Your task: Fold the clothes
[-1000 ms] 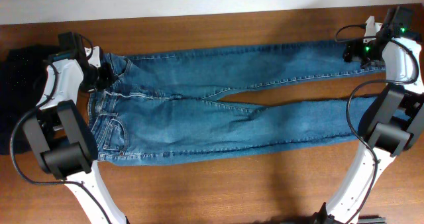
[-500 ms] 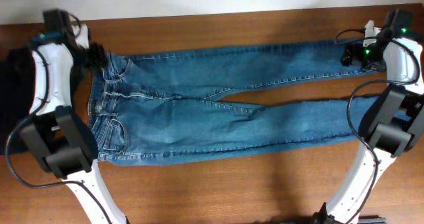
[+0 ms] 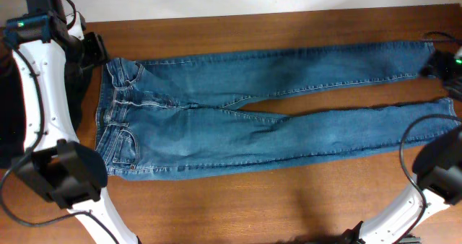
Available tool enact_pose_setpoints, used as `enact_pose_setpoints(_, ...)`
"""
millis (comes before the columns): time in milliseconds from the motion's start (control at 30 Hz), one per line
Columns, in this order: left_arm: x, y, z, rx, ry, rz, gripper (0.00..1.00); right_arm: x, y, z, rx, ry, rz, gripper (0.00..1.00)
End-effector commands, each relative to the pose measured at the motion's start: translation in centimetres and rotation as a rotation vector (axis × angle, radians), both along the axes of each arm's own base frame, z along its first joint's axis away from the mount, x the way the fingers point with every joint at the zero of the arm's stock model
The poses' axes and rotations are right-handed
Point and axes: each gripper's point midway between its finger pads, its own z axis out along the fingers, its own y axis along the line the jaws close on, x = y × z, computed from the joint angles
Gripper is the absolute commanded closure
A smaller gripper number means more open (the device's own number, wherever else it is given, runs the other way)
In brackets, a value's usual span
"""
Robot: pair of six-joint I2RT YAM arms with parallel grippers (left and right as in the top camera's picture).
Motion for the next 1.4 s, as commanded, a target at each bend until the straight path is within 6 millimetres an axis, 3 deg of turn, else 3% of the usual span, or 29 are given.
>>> enact_pose_setpoints(0, -1.2, -0.7, 4.1, 0.057, -0.065, 0.033, 0.37, -1.4, -0.9, 2.3, -0.024, -0.025, -0.070, 0.12)
enact_pose_setpoints(200, -3.8, -3.4, 3.7, 0.094, 0.039, 0.038, 0.37, -3.8, 0.5, 1.7, 0.047, 0.069, -0.087, 0.13)
enact_pose_setpoints(300, -5.6, -4.6, 3.9, 0.078, 0.093, 0.044, 0.35, -5.6, 0.9, 1.5, 0.092, 0.126, -0.186, 0.13)
enact_pose_setpoints(600, -10.7, -5.9, 8.8, 0.078, 0.031, 0.020, 0.32, -9.8, 1.1, 1.5, 0.242, 0.187, -0.284, 0.12)
enact_pose_setpoints(767, -13.8, -7.2, 9.1, 0.071, -0.019, 0.007, 0.31, -10.9, 1.3, 1.9, 0.273, 0.182, -0.311, 0.12)
enact_pose_setpoints(900, -15.8, -7.3, 5.7, 0.055, -0.044, 0.046, 0.28, -11.3, 1.9, 2.8, 0.256, 0.145, -0.319, 0.12)
enact_pose_setpoints(1000, -17.7, -7.2, 1.6, 0.043, -0.032, 0.076, 0.25, -11.7, 2.3, 3.9, 0.223, 0.098, -0.339, 0.12)
enact_pose_setpoints(1167, -20.4, -5.7, -4.9, 0.035, 0.039, 0.158, 0.06, -12.5, 2.3, 4.5, 0.159, -0.004, -0.398, 0.08)
enact_pose_setpoints(1267, -21.8, -4.4, -7.7, 0.030, 0.099, 0.221, 0.05, -12.6, 2.4, 2.8, 0.141, -0.033, -0.405, 0.03)
enact_pose_setpoints(1367, -22.9, -3.1, -8.9, 0.005, 0.138, 0.331, 0.01, -12.9, 2.8, -0.6, 0.165, -0.003, -0.406, 0.01)
